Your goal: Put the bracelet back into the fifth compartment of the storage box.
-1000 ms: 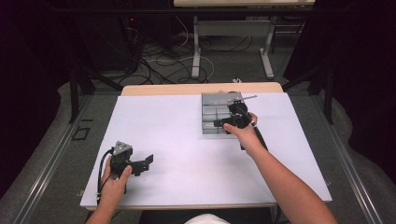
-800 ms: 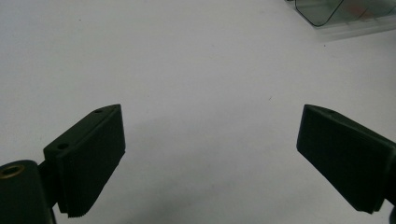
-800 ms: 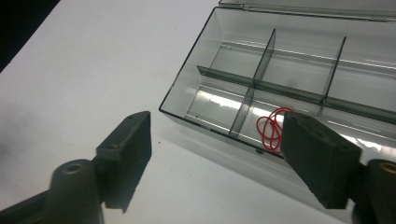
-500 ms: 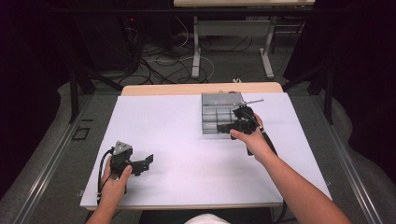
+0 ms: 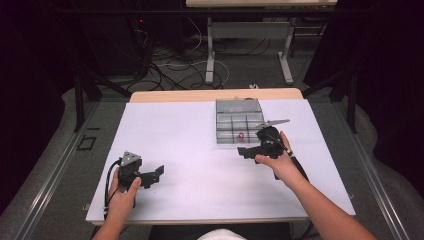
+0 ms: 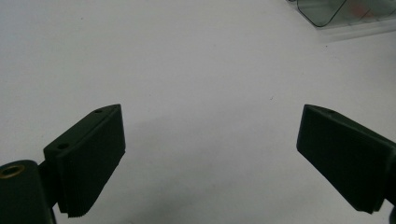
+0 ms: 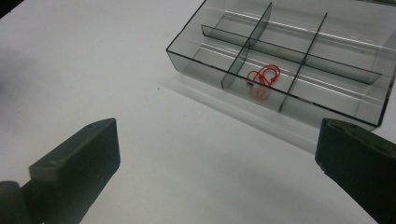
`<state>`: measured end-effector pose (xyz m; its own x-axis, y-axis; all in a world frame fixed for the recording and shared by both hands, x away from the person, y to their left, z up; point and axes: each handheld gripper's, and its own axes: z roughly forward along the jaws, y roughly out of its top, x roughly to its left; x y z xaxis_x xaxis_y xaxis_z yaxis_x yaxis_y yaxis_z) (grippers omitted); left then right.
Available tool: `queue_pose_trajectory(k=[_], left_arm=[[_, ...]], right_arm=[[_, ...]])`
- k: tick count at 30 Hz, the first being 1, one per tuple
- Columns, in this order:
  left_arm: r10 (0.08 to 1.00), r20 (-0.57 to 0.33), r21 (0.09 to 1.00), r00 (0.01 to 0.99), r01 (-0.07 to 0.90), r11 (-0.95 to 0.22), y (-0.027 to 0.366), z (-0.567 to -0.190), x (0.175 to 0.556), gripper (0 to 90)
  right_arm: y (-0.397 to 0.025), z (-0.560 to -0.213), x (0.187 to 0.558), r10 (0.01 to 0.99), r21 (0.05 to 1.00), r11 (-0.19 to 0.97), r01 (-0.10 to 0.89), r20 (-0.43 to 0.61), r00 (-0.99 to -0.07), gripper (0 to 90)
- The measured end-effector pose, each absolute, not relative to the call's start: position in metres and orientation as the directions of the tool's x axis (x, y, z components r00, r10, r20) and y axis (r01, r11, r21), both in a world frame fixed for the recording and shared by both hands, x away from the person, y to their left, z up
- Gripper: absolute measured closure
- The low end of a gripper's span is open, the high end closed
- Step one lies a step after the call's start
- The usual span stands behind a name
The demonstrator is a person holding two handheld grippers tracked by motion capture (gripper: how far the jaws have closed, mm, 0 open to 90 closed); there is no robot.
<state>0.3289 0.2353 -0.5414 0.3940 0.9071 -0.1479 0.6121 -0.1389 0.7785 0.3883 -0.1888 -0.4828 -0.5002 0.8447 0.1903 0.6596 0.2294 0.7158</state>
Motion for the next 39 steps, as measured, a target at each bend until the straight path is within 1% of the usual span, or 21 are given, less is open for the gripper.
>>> queue_pose_trajectory(k=[7,12,21,27,39], left_arm=[[0.908,-0.147,0.778,0.393,0.613,-0.139,0.235,-0.542,0.329,7.9],[0.908,-0.148,0.778,0.391,0.613,-0.136,0.235,-0.542,0.328,7.9],[0.908,-0.149,0.774,0.391,0.618,-0.139,0.235,-0.541,0.328,7.9],[0.909,-0.150,0.777,0.388,0.615,-0.134,0.235,-0.542,0.328,7.9],[0.911,-0.156,0.773,0.383,0.621,-0.128,0.236,-0.541,0.328,7.9]], right_arm=[[-0.207,-0.487,0.371,0.841,0.729,0.176,0.661,0.238,-0.486,0.0],[-0.222,-0.494,0.360,0.848,0.736,0.156,0.658,0.243,-0.472,0.0],[-0.244,-0.505,0.346,0.859,0.737,0.089,0.670,0.284,-0.426,0.2],[-0.257,-0.513,0.341,0.874,0.754,0.082,0.651,0.260,-0.411,0.3],[-0.279,-0.527,0.337,0.900,0.765,0.037,0.643,0.254,-0.354,0.3]])
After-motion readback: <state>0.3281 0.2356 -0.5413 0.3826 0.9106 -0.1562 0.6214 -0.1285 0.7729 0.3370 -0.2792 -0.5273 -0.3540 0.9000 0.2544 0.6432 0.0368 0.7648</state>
